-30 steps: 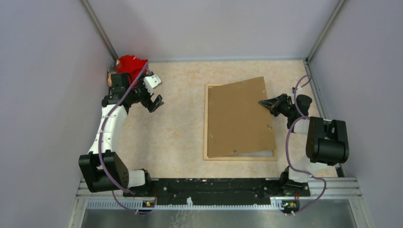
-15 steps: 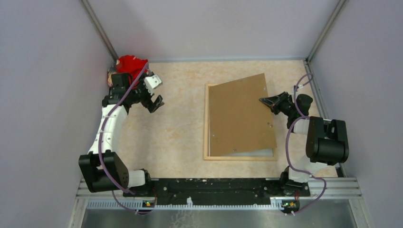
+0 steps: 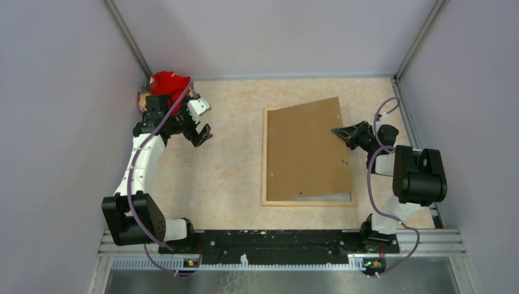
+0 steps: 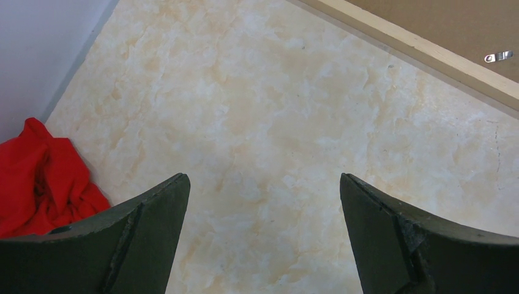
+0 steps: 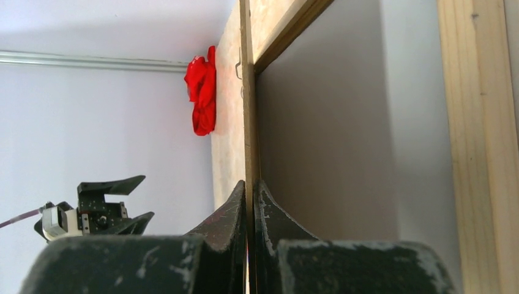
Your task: Put the photo into the frame
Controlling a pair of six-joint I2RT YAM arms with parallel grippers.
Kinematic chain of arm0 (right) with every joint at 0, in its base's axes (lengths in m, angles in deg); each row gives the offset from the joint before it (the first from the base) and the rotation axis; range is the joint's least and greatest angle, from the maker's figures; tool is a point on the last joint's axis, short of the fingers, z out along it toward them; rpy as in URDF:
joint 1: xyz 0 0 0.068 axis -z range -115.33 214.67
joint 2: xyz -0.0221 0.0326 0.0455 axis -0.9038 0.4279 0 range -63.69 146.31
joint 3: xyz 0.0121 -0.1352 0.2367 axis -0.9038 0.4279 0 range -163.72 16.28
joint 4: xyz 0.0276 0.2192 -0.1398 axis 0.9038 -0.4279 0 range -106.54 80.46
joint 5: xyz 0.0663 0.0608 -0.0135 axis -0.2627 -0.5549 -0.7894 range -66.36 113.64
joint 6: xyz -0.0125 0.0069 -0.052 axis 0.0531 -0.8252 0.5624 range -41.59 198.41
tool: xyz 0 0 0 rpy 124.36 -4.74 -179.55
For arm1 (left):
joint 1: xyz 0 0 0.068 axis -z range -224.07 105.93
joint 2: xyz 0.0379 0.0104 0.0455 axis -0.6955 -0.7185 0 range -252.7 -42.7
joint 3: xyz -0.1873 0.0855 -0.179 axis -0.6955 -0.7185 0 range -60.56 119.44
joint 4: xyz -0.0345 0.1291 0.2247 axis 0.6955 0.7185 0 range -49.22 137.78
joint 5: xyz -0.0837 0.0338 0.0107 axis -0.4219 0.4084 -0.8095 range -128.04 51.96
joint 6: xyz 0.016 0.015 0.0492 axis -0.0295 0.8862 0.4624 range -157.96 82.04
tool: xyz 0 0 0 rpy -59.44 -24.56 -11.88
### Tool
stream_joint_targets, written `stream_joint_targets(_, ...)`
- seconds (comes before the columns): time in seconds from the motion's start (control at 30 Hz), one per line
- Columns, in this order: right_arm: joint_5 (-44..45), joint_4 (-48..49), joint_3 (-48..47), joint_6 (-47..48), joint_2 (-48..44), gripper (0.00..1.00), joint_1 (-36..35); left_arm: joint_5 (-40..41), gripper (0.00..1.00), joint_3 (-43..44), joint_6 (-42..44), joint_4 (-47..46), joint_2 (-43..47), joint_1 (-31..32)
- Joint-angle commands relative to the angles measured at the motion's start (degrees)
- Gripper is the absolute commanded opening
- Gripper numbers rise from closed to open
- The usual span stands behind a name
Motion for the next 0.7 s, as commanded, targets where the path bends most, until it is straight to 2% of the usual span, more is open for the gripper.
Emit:
stream_joint_targets(0.0,1.1,6.8,0.2,-1.7,0.3,0.0,-1.8,-0.5,0.99,0.4,1.0,-0.1,-0.2,0.3)
stream_joint_targets(0.17,3.4,6.5,1.1,-0.5,-0.2,0.0,-3.2,-0.6,0.99,0.3,1.2,0.1,-0.5,0.5)
stream_joint_targets(0.27,4.6,1.9,0.5,3.3,-1.5,0.0,-4.4,-0.7,0.99,0.3,1.2,0.3,-0.7,0.6)
stream_joint_targets(0.4,7.3,-13.7,-3.8,14.0,-4.2,0.0,-7.0,-0.7,0.99,0.2,1.4,0.4,-0.7,0.7)
stream_joint_targets(0.5,13.0,-28.9,-9.5,24.1,-7.0,0.0,-10.4,-0.7,0.99,0.1,1.6,0.6,-0.7,0.7)
stream_joint_targets(0.53,15.6,-33.8,-11.3,27.2,-7.7,0.05,-11.8,-0.6,0.99,0.1,1.7,0.6,-0.7,0.7)
stream_joint_targets(0.67,22.7,-46.8,-17.2,35.9,-8.4,0.43,-16.2,-0.6,0.99,0.0,1.5,0.3,-0.9,0.7)
